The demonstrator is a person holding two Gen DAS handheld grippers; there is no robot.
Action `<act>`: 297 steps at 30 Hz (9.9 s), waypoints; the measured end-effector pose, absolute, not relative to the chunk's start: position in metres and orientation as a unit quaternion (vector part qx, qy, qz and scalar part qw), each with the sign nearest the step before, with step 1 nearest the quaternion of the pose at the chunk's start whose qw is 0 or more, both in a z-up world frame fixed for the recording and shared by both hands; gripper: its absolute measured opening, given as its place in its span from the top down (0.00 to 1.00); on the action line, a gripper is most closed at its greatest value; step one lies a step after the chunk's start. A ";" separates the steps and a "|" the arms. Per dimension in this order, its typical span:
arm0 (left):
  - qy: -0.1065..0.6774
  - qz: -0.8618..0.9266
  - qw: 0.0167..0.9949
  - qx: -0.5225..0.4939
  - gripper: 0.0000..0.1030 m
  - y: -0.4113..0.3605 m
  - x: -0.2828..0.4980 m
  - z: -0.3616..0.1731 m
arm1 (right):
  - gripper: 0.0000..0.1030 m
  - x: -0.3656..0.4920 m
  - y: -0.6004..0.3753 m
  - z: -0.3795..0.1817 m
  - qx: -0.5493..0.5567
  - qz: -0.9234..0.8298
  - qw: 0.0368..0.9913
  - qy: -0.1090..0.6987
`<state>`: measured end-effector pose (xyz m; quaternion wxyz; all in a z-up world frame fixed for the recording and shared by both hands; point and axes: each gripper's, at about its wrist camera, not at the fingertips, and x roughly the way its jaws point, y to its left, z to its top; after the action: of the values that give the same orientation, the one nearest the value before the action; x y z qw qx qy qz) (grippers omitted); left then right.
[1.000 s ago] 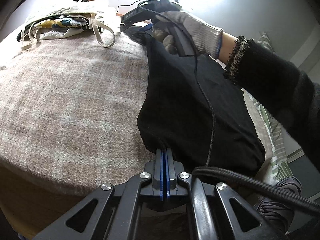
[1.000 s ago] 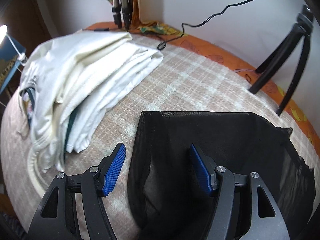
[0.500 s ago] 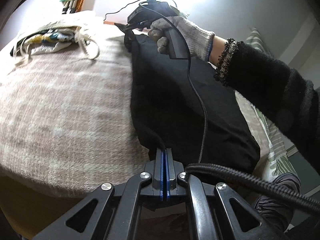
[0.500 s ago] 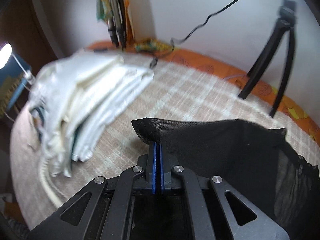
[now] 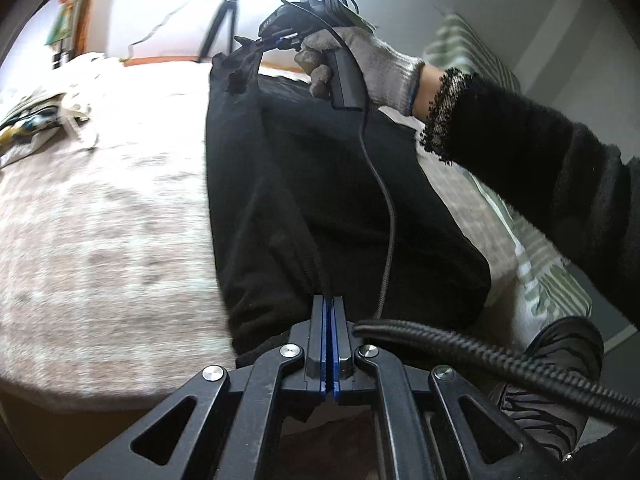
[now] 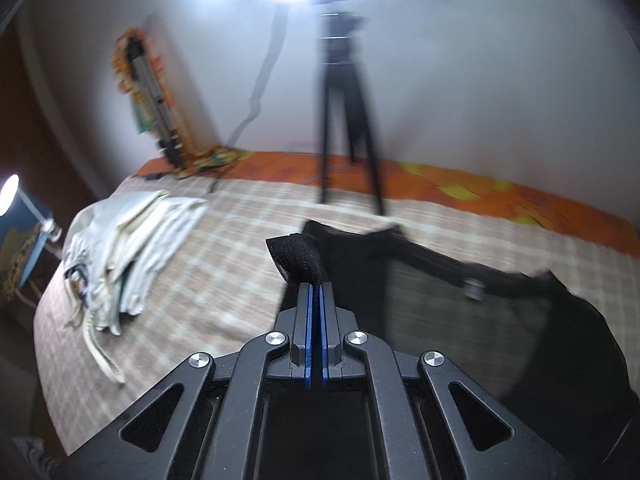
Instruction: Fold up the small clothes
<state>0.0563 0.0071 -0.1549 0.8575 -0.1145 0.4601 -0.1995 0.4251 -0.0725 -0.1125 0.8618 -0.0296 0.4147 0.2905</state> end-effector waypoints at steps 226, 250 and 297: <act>0.466 -0.201 0.851 -0.137 0.49 0.063 0.001 -0.166 | 0.61 0.102 -0.326 -0.104 0.123 0.256 0.805 0.520; 0.539 -0.226 0.764 -0.272 0.68 0.054 0.026 -0.224 | 0.48 0.085 -0.311 -0.198 0.208 0.283 0.727 0.590; 0.479 -0.227 0.826 -0.193 0.98 0.024 0.133 -0.126 | 0.97 0.187 -0.319 -0.127 0.257 0.314 0.741 0.535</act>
<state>0.1335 0.0244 -0.1260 0.8257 -0.1929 0.4788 -0.2274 0.1873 -0.3190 -0.1266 0.7410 0.2569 0.5348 0.3144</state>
